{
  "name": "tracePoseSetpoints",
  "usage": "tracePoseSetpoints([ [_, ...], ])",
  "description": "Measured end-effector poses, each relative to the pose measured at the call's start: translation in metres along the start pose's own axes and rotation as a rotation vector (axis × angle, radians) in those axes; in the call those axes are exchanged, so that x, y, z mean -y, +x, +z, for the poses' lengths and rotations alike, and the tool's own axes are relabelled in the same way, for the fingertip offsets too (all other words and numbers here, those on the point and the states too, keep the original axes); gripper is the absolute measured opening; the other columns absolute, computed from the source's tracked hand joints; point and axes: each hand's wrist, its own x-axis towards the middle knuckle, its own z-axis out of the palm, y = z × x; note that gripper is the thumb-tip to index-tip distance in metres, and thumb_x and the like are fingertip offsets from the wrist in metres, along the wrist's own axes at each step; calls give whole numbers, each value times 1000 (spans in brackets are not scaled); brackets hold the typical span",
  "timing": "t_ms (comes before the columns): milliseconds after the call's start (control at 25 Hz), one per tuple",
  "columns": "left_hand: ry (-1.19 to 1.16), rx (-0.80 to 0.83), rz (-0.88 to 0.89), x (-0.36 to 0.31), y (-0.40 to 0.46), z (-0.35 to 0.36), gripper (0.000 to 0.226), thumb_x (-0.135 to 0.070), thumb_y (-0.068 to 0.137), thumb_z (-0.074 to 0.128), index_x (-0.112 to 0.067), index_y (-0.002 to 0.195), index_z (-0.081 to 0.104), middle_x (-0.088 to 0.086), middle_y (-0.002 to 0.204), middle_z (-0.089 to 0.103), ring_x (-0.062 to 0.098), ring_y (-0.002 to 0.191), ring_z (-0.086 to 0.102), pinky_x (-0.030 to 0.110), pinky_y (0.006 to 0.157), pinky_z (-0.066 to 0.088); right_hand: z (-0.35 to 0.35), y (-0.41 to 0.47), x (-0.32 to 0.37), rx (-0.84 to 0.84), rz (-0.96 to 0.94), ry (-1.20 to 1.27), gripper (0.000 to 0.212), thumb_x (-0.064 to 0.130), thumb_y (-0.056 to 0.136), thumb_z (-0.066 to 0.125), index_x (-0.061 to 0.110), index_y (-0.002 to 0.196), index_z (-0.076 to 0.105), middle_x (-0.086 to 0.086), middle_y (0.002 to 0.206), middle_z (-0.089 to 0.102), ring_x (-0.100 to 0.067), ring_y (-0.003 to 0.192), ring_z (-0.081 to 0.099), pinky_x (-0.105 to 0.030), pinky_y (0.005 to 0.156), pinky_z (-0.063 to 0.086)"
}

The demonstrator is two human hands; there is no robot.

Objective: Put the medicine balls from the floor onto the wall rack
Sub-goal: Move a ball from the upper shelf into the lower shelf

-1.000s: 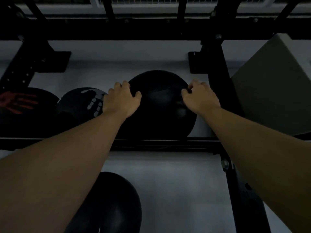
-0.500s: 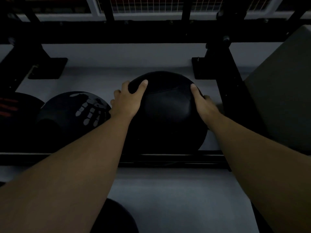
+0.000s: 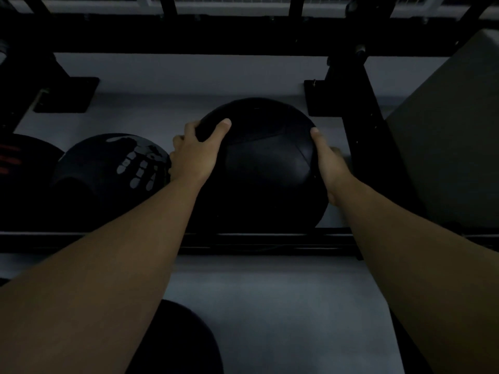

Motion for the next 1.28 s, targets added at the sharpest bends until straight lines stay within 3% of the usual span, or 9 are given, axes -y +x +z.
tracePoseSetpoints([
  [160,-49,7,62,-8,-21,-14,100,-90,69,50,-39,154,39,4,157,38,29,145,43,53,121,40,-16,-20,8,41,-62,16,82,74,85,61,21,146,50,-2,128,66,-23,113,65,-35,93,51],
  [280,-106,-36,127,-13,-39,-27,79,-76,88,53,-30,151,43,7,157,38,27,145,43,41,118,39,-28,-42,21,46,-85,44,67,69,91,58,26,140,44,2,121,62,-16,106,62,-40,100,51],
  [400,-268,-158,40,-34,-45,-47,57,-68,97,57,-19,125,52,10,147,48,21,123,55,22,92,44,-38,-59,45,-33,-124,49,89,90,71,56,28,134,44,-8,141,54,-25,123,58,-50,109,48],
  [440,-330,-161,-15,-44,-45,-55,67,-76,90,60,-18,124,51,8,145,50,19,119,56,22,90,44,-42,-66,54,-50,-116,39,106,97,60,54,29,140,42,-10,150,49,-29,129,55,-53,111,47],
  [520,-423,-87,-105,-57,-42,-68,102,-92,68,66,-22,141,50,3,148,55,20,125,59,36,104,51,-47,-76,65,-45,-99,58,126,105,51,51,37,155,35,-6,162,40,-32,140,48,-56,116,41],
  [600,-476,31,-138,-58,-45,-80,117,-97,61,67,-31,155,47,-1,149,62,22,131,63,48,113,52,-52,-99,70,-39,-138,74,115,102,59,50,43,157,37,0,159,47,-26,141,50,-54,117,41],
  [720,-490,45,-117,-52,-62,-93,104,-98,61,66,-41,147,59,-6,142,71,22,132,66,50,115,49,-58,-142,70,-107,-226,115,97,87,74,54,36,156,41,4,148,56,-17,132,57,-45,113,47],
  [920,-553,19,-77,-60,-117,-117,100,-92,71,65,-28,148,59,1,142,69,19,129,67,47,115,52,-65,-201,79,-204,-268,103,88,80,81,56,32,153,44,3,147,56,-15,133,58,-44,113,48],
  [1280,-663,42,-363,-63,-245,-145,99,-84,70,70,-26,149,54,-1,139,68,17,126,67,44,115,52,-104,-308,89,-235,-129,-27,78,76,79,61,33,144,55,5,135,67,-14,121,66,-42,106,55],
])
